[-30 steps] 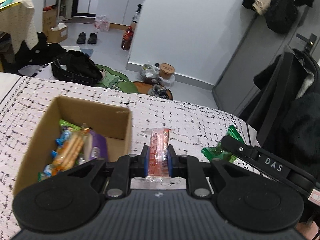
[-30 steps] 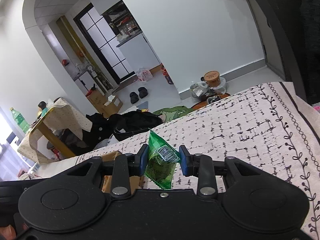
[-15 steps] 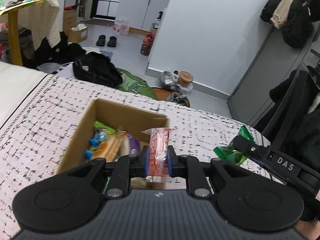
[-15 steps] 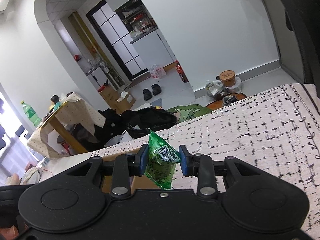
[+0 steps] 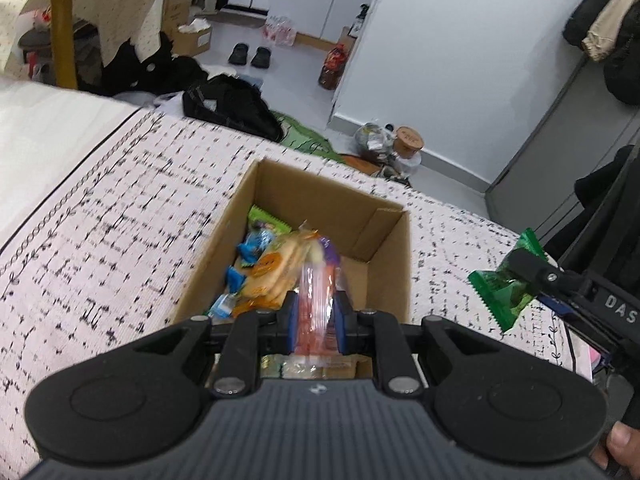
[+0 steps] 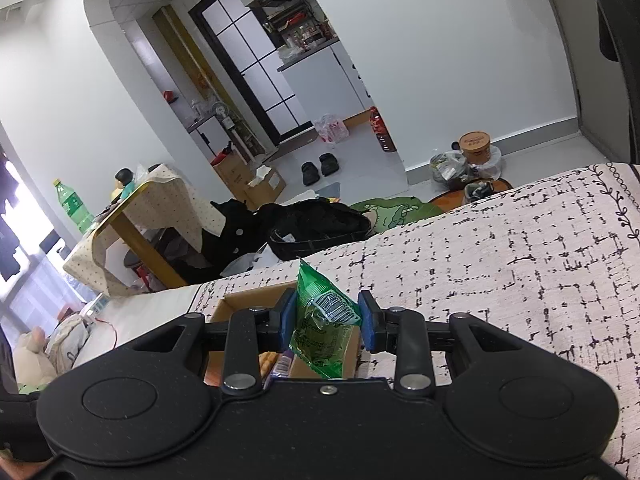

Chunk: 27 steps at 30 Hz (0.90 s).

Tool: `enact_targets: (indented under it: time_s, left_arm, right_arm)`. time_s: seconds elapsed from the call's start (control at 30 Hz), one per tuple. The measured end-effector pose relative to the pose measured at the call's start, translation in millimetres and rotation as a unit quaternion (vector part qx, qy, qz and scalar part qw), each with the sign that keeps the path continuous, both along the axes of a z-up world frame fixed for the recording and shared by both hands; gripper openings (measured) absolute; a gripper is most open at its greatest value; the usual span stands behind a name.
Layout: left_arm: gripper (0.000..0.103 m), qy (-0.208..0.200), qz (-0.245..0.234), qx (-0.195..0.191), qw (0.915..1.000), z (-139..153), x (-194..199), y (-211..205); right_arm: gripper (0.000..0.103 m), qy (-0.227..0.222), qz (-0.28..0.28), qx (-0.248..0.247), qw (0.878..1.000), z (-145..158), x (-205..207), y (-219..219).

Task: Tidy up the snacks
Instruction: 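Carry both held packets over the cardboard box, then open both grippers to drop the packets into the box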

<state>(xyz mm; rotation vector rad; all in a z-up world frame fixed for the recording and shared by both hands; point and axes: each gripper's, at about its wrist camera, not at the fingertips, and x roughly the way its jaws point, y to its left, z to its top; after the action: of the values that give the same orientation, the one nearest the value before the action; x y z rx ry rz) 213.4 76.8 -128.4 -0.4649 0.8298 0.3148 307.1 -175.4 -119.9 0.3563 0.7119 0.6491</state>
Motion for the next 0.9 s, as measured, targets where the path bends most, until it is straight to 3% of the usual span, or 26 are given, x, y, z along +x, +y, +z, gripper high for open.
enact_targets:
  time_s: [0.63,0.73,0.9]
  left_arm:
    - [0.032,0.012,0.015,0.011,0.9998,7,-12,19]
    - [0.035,0.014,0.016,0.017,0.9996,10,-14,22]
    - [0.049,0.018,0.015,0.028,0.9993,16,-17,25]
  right_arm:
    - [0.032,0.002,0.075,-0.003,0.997,4,-11,53]
    - [0.038,0.008,0.081,0.006,0.997,3,-11,60]
    - [0.051,0.005,0.071,0.008,0.997,8,-17,55]
